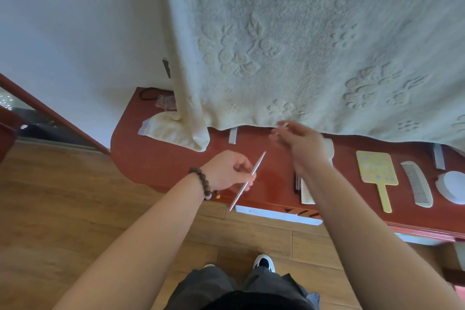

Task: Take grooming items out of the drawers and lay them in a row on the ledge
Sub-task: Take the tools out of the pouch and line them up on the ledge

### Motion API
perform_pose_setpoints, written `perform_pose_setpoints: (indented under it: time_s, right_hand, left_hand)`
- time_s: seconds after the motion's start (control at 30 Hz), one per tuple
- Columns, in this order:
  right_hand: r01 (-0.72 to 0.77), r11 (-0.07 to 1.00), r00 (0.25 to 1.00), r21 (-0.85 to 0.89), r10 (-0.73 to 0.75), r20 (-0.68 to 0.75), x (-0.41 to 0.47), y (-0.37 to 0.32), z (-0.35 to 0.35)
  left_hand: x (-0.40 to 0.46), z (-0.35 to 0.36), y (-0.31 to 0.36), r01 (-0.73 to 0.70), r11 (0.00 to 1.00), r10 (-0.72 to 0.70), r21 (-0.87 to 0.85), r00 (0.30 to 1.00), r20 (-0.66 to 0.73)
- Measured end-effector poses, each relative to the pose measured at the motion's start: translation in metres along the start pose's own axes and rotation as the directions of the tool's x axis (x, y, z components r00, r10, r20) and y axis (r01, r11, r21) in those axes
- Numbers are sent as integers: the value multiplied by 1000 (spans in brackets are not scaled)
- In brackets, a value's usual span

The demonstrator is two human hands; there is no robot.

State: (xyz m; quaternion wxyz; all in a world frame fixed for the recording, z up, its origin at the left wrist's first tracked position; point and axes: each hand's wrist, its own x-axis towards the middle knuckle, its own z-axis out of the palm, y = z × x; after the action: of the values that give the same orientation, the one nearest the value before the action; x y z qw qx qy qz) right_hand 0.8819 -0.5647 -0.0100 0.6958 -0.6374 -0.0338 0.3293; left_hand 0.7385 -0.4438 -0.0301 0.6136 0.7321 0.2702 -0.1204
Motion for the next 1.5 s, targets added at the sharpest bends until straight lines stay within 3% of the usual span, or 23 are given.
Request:
perform_pose_setpoints:
  time_s: [0.07,0.23,0.57,0.67,0.8,1.03,1.3,1.5]
  right_hand:
    - [3,1000,999,19,-2,-44,13,-15,-13]
    - [-41,985,995,-166,56,82,8,-12,-17]
    - [-99,991,990,-86,107,95,6,15,-16]
    - [-114,980,987,-163,131,97,13,26,-17]
    - [-140,959,986,-245,158,56,26,44,-14]
    - [-145,839,989,-524,133,-61,45,77,4]
    - [-88,611,995,-786,21,-96,50,93,18]
    - [-88,606,994,-791,2,-109,50,96,18]
  left_hand:
    - [-8,3,-12,38,999,-39,-39,999,-10]
    - [1,9,-9,16,977,-33,-212,997,-77]
    - [24,12,-15,34,941,-80,-338,989,-124]
    - [37,10,-21,44,968,-92,-246,978,-189]
    - [58,7,-24,66,998,-56,15,933,-357]
    - [80,5,-27,149,942,12,301,882,-472]
    - [89,13,-35,260,887,-29,381,855,-517]
    - [87,15,-40,286,892,-48,350,830,-556]
